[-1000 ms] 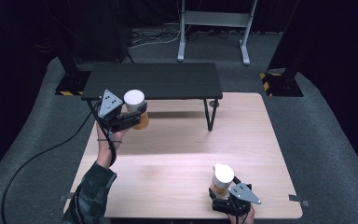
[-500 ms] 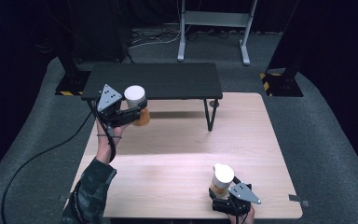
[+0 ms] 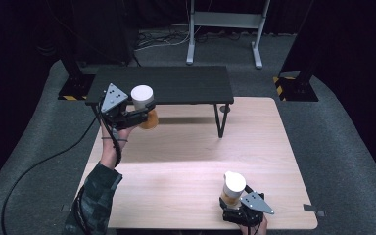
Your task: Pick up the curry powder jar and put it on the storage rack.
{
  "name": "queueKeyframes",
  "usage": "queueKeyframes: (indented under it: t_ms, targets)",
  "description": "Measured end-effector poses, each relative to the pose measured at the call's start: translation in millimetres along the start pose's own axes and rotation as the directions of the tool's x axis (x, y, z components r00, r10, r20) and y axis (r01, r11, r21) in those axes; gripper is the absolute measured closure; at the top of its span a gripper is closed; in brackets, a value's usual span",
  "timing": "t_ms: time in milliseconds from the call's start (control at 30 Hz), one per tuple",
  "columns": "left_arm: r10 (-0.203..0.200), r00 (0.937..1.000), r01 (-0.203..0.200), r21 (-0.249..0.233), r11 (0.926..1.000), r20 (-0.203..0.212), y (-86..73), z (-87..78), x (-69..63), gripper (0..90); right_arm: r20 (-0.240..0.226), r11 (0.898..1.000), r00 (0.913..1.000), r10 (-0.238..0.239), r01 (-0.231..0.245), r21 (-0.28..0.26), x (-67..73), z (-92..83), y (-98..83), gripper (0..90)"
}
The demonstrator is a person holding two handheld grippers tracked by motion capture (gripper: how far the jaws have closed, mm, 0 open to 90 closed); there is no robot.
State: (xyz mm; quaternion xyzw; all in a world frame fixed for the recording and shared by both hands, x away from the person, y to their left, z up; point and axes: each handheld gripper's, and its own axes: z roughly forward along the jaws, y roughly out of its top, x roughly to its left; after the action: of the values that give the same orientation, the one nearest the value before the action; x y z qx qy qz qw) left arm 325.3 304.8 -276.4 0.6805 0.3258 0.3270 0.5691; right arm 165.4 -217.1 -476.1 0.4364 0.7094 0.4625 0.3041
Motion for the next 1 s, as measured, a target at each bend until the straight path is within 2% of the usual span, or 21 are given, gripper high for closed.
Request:
queueKeyframes:
  t_ms: [367,1000]
  targets:
    - [0.001,0.9999,-0.001,0.002,1.0,0.012,5.2,4.1,-0.7,33.3,0.0,1.0,1.0,0.001,-0.001,-0.003,-0.1,-0.2,-0.6,0.0]
    - [0.013,0.9987,-0.013,-0.002,0.9999,0.05,25.2,18.3,-2.7,33.3,-0.011,1.0,0.9999,0.002,-0.002,0.009,-2.5,0.8,1.7,0.0]
